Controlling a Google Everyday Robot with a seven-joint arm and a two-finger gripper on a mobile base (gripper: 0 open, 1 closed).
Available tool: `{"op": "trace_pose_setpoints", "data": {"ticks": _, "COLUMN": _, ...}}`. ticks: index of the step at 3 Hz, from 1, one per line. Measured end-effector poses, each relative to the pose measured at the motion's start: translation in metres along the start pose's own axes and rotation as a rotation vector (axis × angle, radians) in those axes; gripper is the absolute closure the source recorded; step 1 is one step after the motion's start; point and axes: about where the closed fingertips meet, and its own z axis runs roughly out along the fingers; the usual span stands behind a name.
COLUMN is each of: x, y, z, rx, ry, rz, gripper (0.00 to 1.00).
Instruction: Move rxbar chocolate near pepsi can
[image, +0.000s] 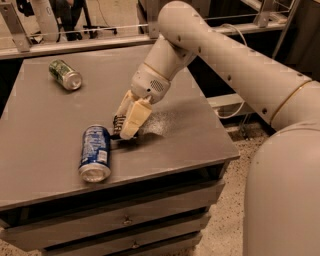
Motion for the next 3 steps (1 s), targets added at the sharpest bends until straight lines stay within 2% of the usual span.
{"op": "trace_pose_setpoints", "data": {"ticks": 2, "x": -0.0029, "y": 0.0029, "z": 0.0077, "rx": -0.016, "ry": 0.013, "rz": -0.006, "gripper": 0.00}}
{"op": "trace_pose_setpoints", "data": {"ticks": 3, "x": -0.0029, "y": 0.0030, "z": 0.0071, "rx": -0.014, "ry": 0.015, "rz": -0.006, "gripper": 0.00}}
